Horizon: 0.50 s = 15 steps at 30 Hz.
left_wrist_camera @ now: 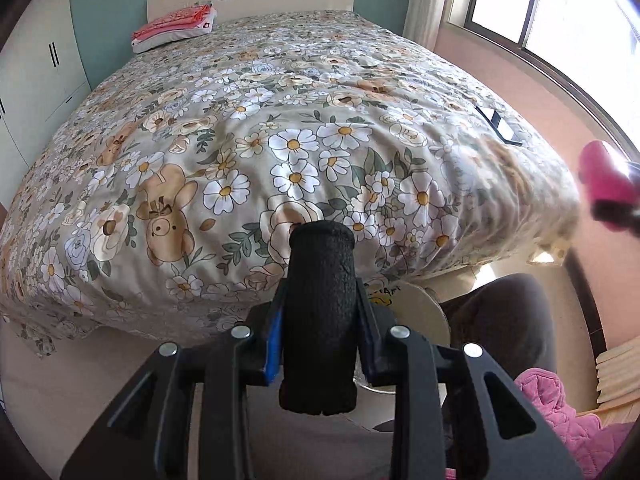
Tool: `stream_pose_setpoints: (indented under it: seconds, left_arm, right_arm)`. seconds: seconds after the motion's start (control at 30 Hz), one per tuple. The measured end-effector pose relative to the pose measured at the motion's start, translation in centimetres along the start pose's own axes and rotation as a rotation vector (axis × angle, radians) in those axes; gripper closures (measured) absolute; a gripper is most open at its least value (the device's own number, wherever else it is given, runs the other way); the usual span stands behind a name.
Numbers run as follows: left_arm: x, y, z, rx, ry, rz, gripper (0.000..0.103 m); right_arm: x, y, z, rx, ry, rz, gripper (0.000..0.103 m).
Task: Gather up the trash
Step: 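Lift the foam tube and pink cup with both tools and carry them over the bin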
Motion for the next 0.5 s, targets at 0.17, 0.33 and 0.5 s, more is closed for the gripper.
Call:
stream_pose_setpoints:
  seconds: [0.17, 0.33, 0.5]
  left_arm:
    - [4.9, -3.1, 2.4, 0.013, -0.064, -0.113, 0.07]
    - [9.2, -5.9, 4.5, 0.022, -0.113, -0.216, 0.07]
    - [12.7, -8.1, 6.0, 0.035, -0.143, -0.297, 0.07]
  right_arm:
    - [4.4, -3.0, 0.2, 0.001, -0.008, -0.078, 0.047]
    - [8.7, -6.4, 0.4, 0.011, -0.001, -0.18, 0.047]
    - [12.3, -9.2, 0.4, 0.031, 0.017, -0.259, 0.047]
Point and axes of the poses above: each gripper's, at about its wrist camera, not at the fingertips, and x roughly the way its jaws point, z to its right, y to its top, the point moved 9 cm from there along x, roughly the way its jaws point, and after that the axes turned 7 degrees about x, right-handed, at the moved point
